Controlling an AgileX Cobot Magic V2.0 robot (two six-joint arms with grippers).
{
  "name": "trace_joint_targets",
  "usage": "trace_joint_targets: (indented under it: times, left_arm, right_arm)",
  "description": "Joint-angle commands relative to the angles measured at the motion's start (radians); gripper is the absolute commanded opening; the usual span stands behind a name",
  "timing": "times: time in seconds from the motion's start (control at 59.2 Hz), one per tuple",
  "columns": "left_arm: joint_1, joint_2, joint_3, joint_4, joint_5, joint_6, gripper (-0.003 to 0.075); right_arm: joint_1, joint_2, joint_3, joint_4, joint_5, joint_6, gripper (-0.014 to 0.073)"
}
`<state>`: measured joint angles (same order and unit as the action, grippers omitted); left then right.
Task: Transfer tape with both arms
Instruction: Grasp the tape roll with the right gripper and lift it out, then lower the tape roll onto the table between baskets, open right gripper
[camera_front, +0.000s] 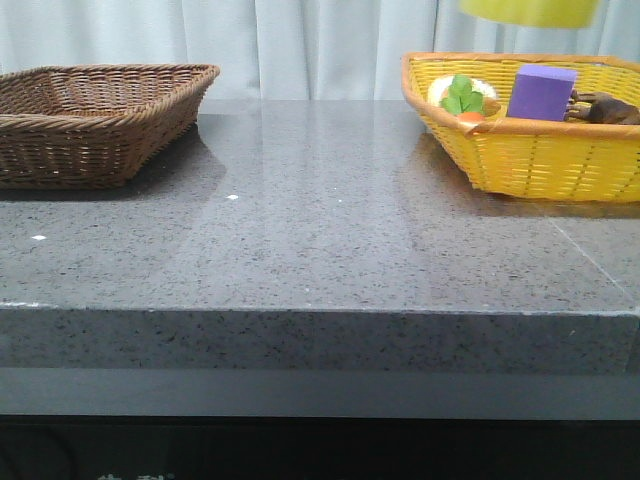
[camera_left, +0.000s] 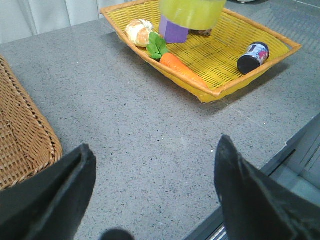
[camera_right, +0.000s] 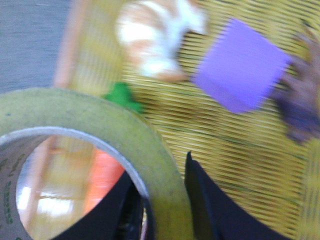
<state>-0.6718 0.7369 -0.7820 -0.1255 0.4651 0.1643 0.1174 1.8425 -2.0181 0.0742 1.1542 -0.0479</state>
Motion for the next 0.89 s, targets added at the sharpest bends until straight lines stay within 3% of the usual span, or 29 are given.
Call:
trace_joint_targets:
  times: [0.0, 0.236, 0.439, 0.878]
  left_arm:
    - [-0.011, 0.001, -0.026, -0.008, -0.076, 0.0, 0.0491]
    - [-0.011, 0.001, -0.026, -0.008, -0.076, 0.0, 0.0491]
    - [-0.011, 0.001, -0.026, -0.008, -0.076, 0.0, 0.0491]
    - [-0.011, 0.001, -0.026, -0.008, -0.076, 0.0, 0.0491]
  right_arm:
    - [0.076, -0.073, -0.038, 0.013, -0.072, -0.013, 0.0057]
    - [0.28, -0.062, -0.029, 0.013, -0.097, -0.04, 0.0057]
    - [0.384, -0.005, -0.029, -0.008, -0.094, -0.04, 0.0057]
    - [0.421, 0.161, -0.029, -0.043, -0.092, -0.04, 0.0057]
